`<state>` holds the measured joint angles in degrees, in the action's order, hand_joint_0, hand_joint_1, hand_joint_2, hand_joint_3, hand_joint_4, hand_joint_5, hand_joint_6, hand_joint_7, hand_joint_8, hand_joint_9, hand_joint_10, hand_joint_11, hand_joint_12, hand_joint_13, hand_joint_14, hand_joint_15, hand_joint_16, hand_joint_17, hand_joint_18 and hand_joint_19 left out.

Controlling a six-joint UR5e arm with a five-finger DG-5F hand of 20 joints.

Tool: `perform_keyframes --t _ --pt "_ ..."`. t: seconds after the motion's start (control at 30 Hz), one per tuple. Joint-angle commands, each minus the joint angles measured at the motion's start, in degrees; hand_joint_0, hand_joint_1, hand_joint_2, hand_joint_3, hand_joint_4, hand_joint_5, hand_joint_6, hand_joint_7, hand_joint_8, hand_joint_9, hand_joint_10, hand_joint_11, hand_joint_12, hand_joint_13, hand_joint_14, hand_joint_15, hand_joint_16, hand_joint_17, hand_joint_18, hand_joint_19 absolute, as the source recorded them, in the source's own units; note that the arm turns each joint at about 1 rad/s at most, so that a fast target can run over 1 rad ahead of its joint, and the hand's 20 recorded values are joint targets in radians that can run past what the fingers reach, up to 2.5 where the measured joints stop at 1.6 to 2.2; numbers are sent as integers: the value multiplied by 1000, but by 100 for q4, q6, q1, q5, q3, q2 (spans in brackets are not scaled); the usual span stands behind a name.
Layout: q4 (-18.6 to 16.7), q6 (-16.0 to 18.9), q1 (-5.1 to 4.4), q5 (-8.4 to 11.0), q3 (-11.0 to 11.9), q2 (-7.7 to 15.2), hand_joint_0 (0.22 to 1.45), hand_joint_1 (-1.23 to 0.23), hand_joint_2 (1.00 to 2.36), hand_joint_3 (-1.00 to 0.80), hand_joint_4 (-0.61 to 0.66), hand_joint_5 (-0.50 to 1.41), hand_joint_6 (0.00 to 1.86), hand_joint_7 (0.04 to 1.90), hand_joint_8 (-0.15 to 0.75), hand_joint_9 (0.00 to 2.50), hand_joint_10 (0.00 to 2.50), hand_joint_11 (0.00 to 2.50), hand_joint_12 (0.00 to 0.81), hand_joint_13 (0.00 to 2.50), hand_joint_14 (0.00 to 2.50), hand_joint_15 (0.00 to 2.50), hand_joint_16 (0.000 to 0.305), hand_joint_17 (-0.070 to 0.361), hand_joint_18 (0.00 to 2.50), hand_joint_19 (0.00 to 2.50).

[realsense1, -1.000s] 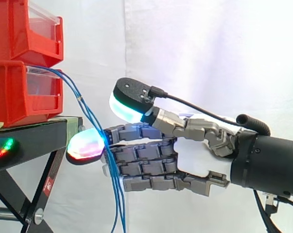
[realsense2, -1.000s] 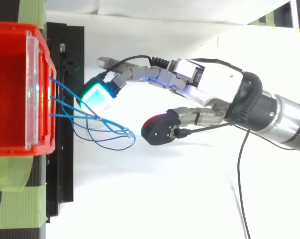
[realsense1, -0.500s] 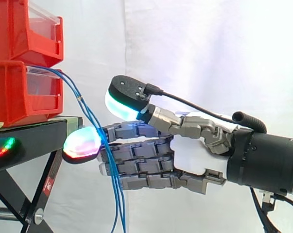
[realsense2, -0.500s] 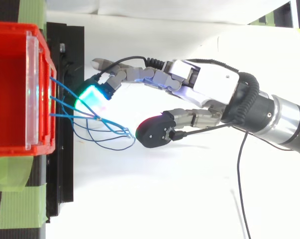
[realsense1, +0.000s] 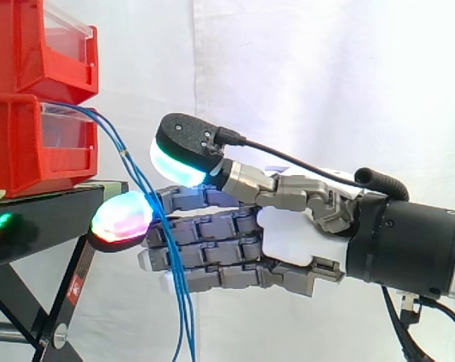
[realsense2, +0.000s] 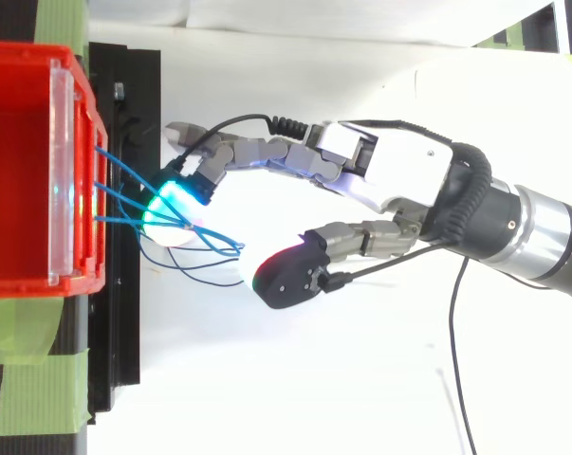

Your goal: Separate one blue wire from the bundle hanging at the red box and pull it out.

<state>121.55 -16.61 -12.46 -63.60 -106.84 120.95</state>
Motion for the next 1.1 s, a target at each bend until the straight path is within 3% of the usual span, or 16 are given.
perform_keyframes --t 0.0,0.63,1.07 --pt "0 0 -11 -3 14 -1 556 -580 1000 -500 323 -208 503 916 284 164 0 29 375 233 6 182 59 132 237 355" --pt "0 18 -28 -3 66 -1 567 -644 1000 -500 323 -198 503 991 292 228 5 108 384 296 8 220 57 129 315 407" --pt "44 106 33 -38 225 -1 570 -642 1000 -500 319 -190 502 1064 292 236 3 132 385 309 9 230 57 128 329 415"
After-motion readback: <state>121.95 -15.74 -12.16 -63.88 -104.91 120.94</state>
